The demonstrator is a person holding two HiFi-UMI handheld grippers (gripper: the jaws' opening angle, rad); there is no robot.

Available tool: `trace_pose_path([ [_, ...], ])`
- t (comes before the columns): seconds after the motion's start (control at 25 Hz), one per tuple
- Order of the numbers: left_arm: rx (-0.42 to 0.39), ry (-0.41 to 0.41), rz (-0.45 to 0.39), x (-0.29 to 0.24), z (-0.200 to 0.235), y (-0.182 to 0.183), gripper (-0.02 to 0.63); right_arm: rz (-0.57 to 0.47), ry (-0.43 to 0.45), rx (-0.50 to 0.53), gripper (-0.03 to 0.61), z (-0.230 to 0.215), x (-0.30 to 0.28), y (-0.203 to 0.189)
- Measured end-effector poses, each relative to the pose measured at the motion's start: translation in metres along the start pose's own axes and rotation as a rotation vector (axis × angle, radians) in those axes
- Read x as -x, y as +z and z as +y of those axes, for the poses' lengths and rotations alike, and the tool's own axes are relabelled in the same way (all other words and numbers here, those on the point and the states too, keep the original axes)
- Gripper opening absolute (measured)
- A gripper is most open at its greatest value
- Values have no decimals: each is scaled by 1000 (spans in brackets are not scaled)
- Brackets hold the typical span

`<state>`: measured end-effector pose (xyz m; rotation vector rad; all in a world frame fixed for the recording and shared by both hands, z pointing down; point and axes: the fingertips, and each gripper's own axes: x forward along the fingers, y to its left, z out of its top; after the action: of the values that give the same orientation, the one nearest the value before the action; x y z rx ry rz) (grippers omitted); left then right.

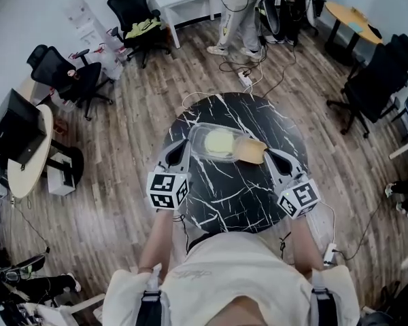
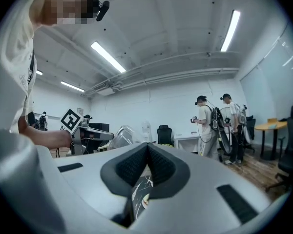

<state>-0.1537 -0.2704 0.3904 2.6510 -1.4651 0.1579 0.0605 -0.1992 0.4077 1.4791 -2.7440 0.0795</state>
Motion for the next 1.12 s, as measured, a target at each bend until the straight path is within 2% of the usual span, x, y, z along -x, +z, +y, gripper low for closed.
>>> trace_pose_path([
  [0.44,25,5,-56,11,5,21,17,-55,-26,54,6,-3,11,34],
  [1.12,45,5,-49,22,7,14,17,-55,-24,80,6,12,15,35],
])
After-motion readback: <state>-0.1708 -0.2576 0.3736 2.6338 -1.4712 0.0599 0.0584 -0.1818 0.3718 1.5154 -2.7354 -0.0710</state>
